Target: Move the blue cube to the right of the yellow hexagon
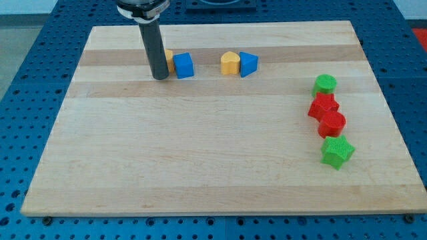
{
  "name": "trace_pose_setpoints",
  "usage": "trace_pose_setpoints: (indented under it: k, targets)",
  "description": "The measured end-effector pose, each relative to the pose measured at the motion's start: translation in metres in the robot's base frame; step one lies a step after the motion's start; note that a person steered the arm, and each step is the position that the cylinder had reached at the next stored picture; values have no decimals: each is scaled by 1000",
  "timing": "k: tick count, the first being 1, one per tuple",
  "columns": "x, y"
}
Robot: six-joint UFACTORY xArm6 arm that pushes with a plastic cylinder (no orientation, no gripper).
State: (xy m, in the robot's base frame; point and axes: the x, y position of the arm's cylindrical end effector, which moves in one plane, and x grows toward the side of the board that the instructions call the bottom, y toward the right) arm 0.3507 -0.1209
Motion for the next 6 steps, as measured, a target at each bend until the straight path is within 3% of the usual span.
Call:
trace_pose_setpoints:
  k: [3, 6]
  targets:
    - [20, 30]
    - [-12, 47]
